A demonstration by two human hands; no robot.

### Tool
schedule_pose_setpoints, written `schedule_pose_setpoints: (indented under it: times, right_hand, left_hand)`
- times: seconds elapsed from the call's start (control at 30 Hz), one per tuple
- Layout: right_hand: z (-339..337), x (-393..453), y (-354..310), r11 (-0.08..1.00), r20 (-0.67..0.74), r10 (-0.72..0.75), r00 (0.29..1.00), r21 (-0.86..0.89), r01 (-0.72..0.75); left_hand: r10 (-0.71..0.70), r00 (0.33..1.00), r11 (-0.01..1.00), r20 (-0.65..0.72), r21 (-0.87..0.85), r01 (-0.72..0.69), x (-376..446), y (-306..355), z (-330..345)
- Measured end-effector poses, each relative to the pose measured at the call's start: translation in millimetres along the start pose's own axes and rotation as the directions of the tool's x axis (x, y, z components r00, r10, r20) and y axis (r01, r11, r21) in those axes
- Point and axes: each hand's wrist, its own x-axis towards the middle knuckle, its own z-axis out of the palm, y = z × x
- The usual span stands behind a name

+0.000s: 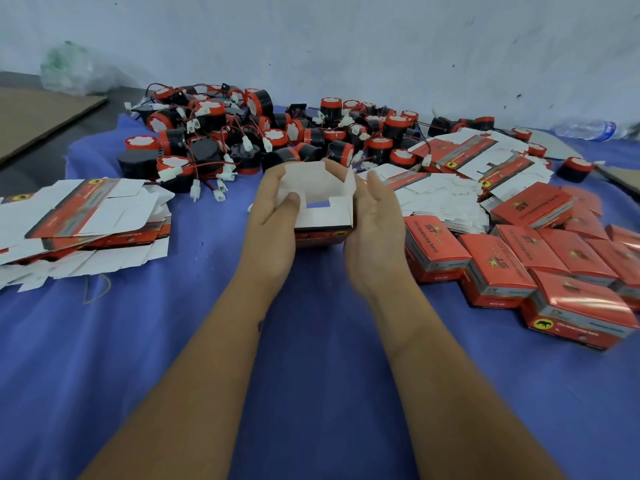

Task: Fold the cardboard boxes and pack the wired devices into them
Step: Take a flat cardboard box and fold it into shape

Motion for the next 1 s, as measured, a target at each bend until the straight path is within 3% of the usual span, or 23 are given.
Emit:
schedule_pose_setpoints:
  times: [0.07, 0.2, 0.37, 0.47, 0.7, 0.8, 1.0]
  right_hand:
    - [-1.5, 2.2, -3.2, 0.999, 0.013, 0.031, 0.999, 0.010, -0.031]
    - [-4.6, 4.7, -0.8, 0.970, 0.021, 0.075, 0.997, -0.232, -0.069]
    - [-6.5, -0.3, -3.7, 0.989, 0.087, 0.045, 0.995, -0.142, -0.033]
    - [-5.6, -1.4, -2.4, 0.975, 0.093, 0.052, 0.994, -0.218, -0.031]
    - [-6.3, -2.3, -0.8, 0.977, 0.002, 0.008, 1.000, -0.212, -0.007]
    - [-9.1, -1.6, -4.0, 0.978, 0.030, 0.039, 0.999, -0.208, -0.032]
    - [-9.6, -2.7, -1.7, 0.874, 0.027, -0.069, 0.997, -0.480, 0.073]
  left_hand:
    - [-0.013, 0.999, 0.998, -0.037, -0.055, 0.011, 1.3, 1.3, 0.7]
    - [-0.048, 0.997, 0.991, -0.068, -0.127, 0.039, 3.0, 4.5, -0.4]
    - [-0.098, 0.992, 0.966, -0.079, -0.246, 0.076, 6.7, 3.4, -6.2]
    - [-0.088, 0.995, 0.971, -0.051, -0.228, 0.074, 5.9, 3.5, -5.1]
    - [-0.054, 0.997, 0.968, 0.051, -0.242, 0.065, 1.2, 1.8, -4.6]
    - [-0.064, 0.996, 0.990, 0.059, -0.124, 0.071, -0.7, 1.5, -3.0]
    - [-0.002, 1.000, 0.999, 0.025, -0.042, 0.003, 2.8, -2.5, -2.2]
